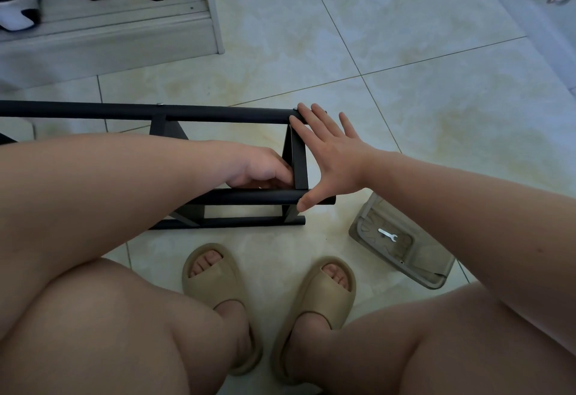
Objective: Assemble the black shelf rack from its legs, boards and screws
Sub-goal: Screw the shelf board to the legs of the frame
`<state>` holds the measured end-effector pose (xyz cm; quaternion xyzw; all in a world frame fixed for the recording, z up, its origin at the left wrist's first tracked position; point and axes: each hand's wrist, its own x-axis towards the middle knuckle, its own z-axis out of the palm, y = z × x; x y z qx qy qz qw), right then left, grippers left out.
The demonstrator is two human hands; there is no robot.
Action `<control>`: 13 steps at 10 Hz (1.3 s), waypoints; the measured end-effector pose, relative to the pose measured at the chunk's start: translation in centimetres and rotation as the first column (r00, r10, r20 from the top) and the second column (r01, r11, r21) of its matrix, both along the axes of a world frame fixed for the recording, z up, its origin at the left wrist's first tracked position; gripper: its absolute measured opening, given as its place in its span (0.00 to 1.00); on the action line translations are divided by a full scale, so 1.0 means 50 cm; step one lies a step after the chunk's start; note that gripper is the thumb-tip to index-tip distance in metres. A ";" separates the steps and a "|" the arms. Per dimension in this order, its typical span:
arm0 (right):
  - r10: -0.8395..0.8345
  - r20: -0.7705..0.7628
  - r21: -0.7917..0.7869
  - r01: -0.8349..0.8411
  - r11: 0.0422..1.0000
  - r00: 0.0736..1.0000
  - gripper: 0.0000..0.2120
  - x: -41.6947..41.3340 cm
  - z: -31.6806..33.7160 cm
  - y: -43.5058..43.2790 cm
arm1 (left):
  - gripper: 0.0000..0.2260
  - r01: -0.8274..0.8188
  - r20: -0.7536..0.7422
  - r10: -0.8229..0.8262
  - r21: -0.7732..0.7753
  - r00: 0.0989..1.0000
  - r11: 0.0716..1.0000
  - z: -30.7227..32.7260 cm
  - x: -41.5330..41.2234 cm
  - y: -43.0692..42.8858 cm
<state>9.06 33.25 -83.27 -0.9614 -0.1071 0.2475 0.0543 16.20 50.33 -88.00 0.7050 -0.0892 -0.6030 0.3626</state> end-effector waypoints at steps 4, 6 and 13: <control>-0.001 0.000 -0.002 0.001 1.000 1.000 0.73 -0.001 0.004 0.001 | 0.11 -0.012 -0.048 0.012 0.003 0.999 1.000 -0.003 0.001 0.006; 0.000 0.002 0.000 0.000 1.000 1.000 0.73 0.000 0.003 0.001 | 0.06 -0.012 -0.118 0.011 -0.006 0.993 1.000 -0.001 0.002 0.004; 0.007 0.019 0.018 -0.008 1.000 1.000 0.73 0.002 -0.007 -0.007 | 0.08 -0.031 -0.145 0.028 -0.021 0.989 0.999 0.007 -0.001 -0.003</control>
